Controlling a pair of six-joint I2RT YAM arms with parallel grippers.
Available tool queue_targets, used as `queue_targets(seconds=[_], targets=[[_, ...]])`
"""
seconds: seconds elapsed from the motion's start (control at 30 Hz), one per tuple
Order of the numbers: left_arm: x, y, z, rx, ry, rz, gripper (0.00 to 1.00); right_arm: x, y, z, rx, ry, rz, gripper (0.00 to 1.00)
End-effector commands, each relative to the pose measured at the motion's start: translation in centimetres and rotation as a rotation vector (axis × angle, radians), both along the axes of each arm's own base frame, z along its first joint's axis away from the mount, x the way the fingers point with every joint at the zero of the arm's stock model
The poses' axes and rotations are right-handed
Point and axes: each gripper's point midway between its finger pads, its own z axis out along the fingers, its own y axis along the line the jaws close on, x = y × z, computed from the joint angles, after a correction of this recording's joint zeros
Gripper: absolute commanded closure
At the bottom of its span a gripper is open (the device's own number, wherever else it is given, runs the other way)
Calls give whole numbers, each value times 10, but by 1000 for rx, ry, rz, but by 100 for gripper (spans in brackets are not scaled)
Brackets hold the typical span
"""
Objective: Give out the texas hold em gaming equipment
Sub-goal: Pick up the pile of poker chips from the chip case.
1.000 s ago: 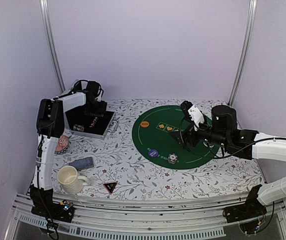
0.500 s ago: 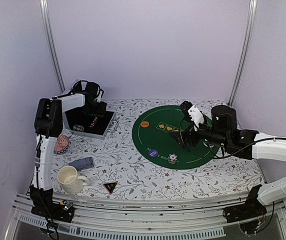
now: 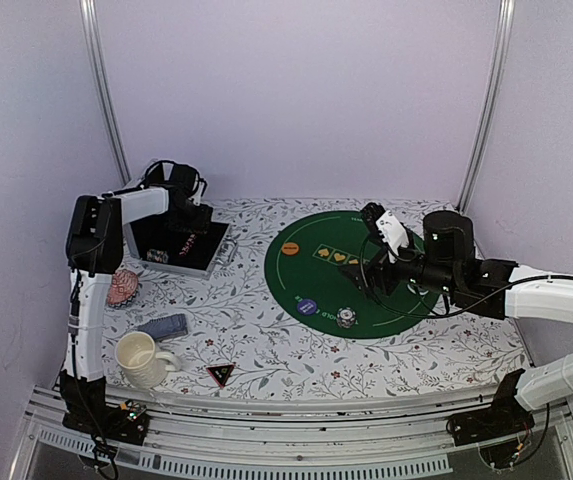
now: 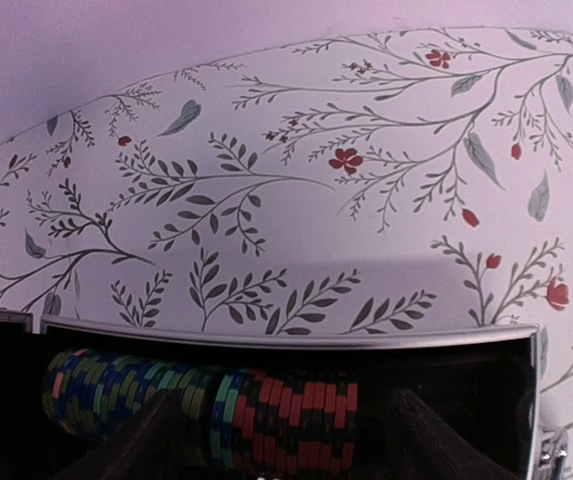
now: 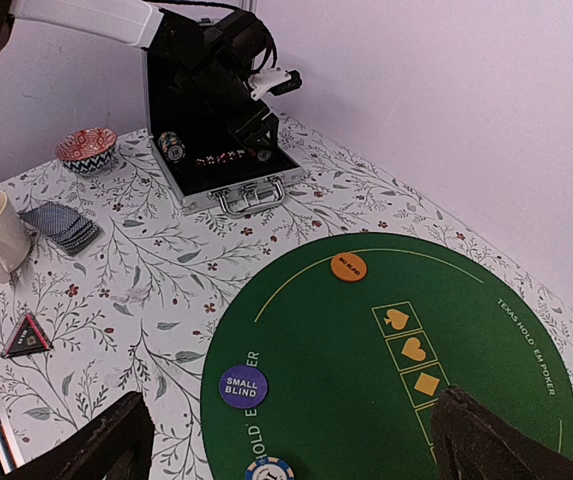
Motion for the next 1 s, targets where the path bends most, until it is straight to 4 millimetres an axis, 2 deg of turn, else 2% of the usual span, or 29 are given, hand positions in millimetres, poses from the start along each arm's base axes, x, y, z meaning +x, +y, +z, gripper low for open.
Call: queue_targets(seconds=[0.0, 0.17, 0.33, 0.6, 0.97], targets=[[-7, 17, -9, 52, 64, 60, 28, -4, -3, -2, -1, 9, 10, 1], [-10, 15, -19, 50, 91, 46, 29, -5, -2, -3, -2, 10, 12, 1], [-13, -5, -26, -14, 111, -32, 32, -4, -1, -3, -2, 10, 15, 1], [-11, -27, -13, -8, 65, -102, 33, -4, -2, -6, -5, 16, 15, 1], [-6, 3, -31, 57, 103, -23, 30, -5, -2, -6, -7, 14, 14, 1]])
